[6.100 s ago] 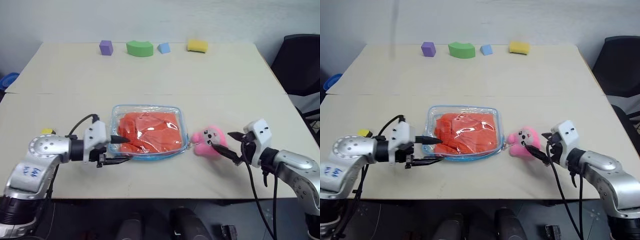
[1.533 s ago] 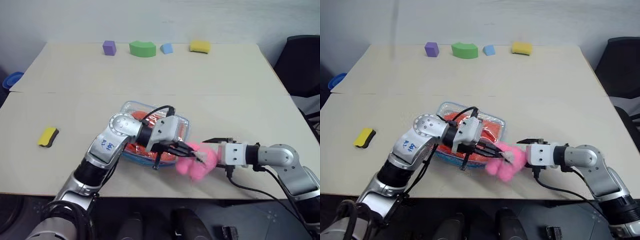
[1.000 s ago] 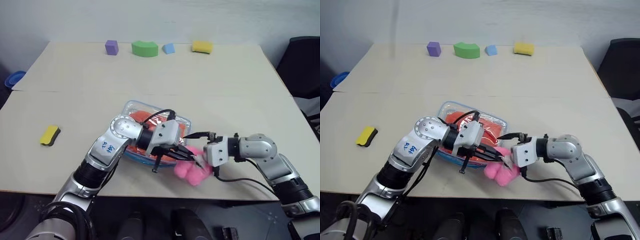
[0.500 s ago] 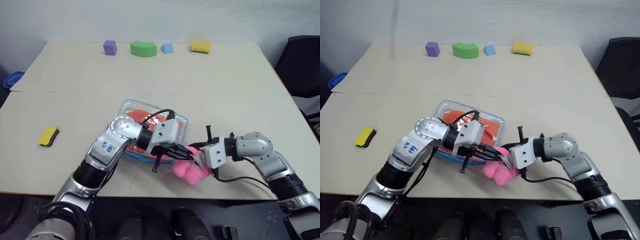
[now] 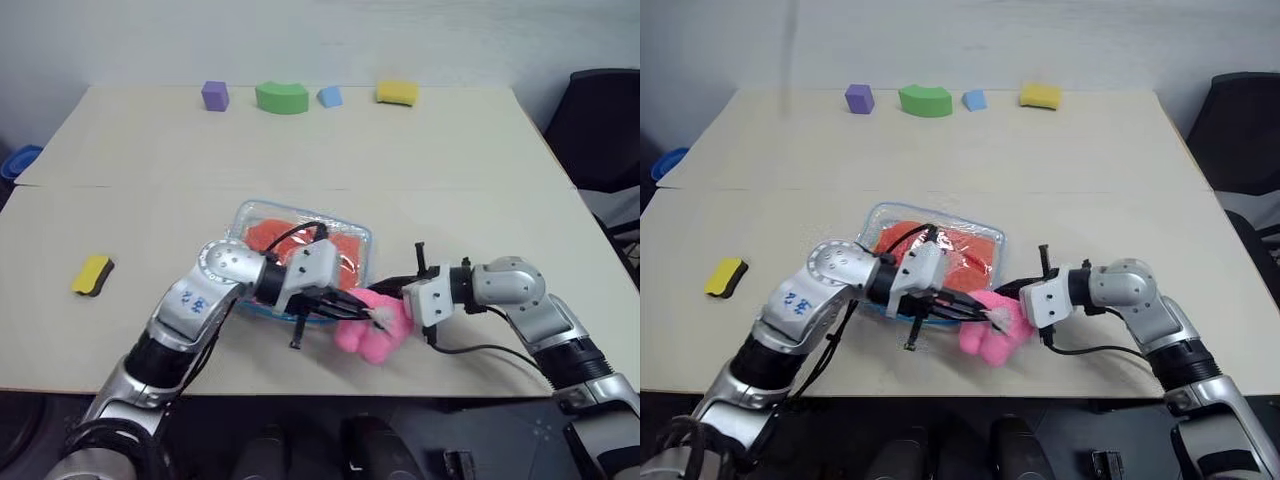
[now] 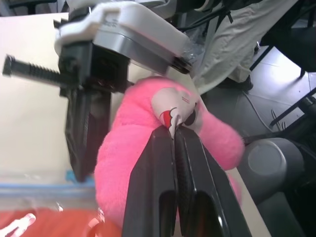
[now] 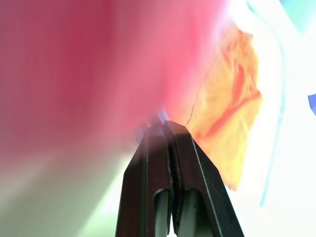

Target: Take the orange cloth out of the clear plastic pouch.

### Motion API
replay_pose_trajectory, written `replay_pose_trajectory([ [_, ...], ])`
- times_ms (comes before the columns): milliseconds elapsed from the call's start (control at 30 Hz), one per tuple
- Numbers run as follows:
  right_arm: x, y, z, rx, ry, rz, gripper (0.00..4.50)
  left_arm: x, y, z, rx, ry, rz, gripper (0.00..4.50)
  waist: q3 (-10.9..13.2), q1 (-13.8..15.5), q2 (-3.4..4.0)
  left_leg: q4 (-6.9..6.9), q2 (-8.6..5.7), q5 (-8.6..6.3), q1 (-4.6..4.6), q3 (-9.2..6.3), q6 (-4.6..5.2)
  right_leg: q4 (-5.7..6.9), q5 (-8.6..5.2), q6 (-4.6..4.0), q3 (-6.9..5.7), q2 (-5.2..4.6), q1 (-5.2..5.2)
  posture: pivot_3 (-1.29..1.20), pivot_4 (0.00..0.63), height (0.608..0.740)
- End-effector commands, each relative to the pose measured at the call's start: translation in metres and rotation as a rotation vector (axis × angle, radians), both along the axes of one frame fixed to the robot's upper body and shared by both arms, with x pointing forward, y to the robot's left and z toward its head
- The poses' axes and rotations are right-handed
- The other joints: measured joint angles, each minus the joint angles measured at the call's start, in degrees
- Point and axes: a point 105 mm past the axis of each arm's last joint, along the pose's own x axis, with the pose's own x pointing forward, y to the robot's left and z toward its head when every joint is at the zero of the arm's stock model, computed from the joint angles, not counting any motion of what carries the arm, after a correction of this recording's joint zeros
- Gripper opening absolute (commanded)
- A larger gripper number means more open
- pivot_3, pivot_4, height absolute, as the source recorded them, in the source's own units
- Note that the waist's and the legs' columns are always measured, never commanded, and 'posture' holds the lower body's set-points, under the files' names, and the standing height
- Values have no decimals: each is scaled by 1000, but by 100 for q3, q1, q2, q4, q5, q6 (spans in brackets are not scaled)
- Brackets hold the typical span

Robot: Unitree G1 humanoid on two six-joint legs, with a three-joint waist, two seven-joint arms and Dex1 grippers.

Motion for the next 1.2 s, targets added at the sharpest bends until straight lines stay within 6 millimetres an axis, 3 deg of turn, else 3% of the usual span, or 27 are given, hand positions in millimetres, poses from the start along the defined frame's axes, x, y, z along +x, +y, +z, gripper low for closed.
replay_pose_trajectory([
  [33, 11, -13, 11, -10, -65, -50, 36, -12, 9, 9, -26, -4, 4, 0, 0, -10, 0, 0, 0, 0, 1, 0, 0, 0, 0, 0, 0, 0, 0, 0, 150, 740],
  [367, 29, -39, 9, -55, -99, -143, 36, -16, 35, 2, -35, 75, 173, 0, 0, -18, 0, 0, 0, 0, 0, 1, 0, -1, 0, 0, 0, -1, 0, 0, 150, 740],
  [900, 32, -66, 12, -69, -134, -210, 36, -31, 106, -13, -29, 183, 541, 0, 0, -18, 1, -4, 1, -10, 3, -1, 18, -7, -1, -1, -1, -4, 2, 0, 150, 740],
  [1000, 32, -72, 14, -73, -143, -217, 36, -25, 131, -6, -46, 187, 656, 0, 1, -23, 1, -4, 1, -11, 2, -1, 19, -7, -1, -2, -2, -4, 2, 0, 150, 740],
  [1200, 31, -81, 18, -79, -157, -226, 36, -19, 204, 11, -114, 234, 926, 0, 2, -37, 3, -7, 2, -13, 3, -2, 23, -8, -2, -4, -5, -4, 1, 0, 150, 740],
])
